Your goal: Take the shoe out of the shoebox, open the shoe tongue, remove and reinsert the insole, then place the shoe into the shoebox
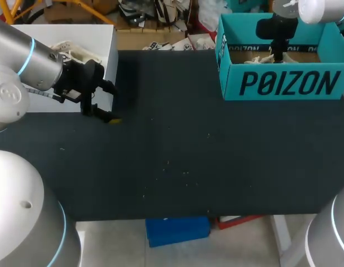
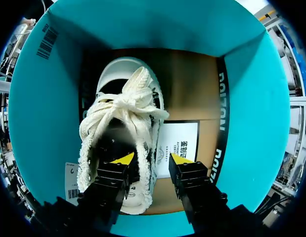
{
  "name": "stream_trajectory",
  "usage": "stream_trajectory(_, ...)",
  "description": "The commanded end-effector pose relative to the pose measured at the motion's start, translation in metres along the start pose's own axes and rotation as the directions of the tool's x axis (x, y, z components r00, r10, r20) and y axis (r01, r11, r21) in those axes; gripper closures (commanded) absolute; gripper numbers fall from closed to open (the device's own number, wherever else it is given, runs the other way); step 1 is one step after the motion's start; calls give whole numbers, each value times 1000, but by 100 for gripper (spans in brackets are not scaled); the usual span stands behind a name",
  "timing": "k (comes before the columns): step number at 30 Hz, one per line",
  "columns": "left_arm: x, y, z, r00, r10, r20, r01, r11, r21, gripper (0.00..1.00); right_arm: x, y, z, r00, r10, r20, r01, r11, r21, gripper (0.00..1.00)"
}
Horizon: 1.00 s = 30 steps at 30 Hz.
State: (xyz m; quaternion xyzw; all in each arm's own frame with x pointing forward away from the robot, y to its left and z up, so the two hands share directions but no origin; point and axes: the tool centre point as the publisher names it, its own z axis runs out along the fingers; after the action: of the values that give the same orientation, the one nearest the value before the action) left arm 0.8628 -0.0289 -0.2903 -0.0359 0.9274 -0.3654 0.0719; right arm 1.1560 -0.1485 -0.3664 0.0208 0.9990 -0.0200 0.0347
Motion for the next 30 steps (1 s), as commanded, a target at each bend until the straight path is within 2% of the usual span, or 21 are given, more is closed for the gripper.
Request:
stream_trajectory(1, 1, -1, 0, 1000, -1, 2, 1, 1000, -6, 0, 1, -3, -11, 1000, 4, -1, -4, 1000, 15, 59)
stream_trajectory(6, 1, -1, 0, 1000, -1, 2, 1, 1000, -6, 0, 2, -11, -30, 1000, 18, 18, -18, 999, 42, 64)
stream_trajectory(10, 1, -1, 0, 1000, -1, 2, 1, 1000, -6, 0, 4, -16, -51, 999, 27, 42, -30, 997, 72, 64)
stream_trajectory(17, 1, -1, 0, 1000, -1, 2, 1, 1000, -6, 0, 22, -11, -93, 995, 60, 82, -69, 991, 117, 63)
stream_trajectory(22, 1, -1, 0, 1000, -1, 2, 1, 1000, -6, 0, 43, 4, -125, 989, 90, 117, -106, 984, 144, 63)
stream_trajectory(25, 1, -1, 0, 1000, -1, 2, 1, 1000, -6, 0, 58, 19, -143, 983, 120, 141, -141, 979, 149, 64)
stream_trajectory(30, 1, -1, 0, 1000, -1, 2, 1, 1000, -6, 0, 88, 49, -171, 961, 197, 194, -224, 966, 127, 58)
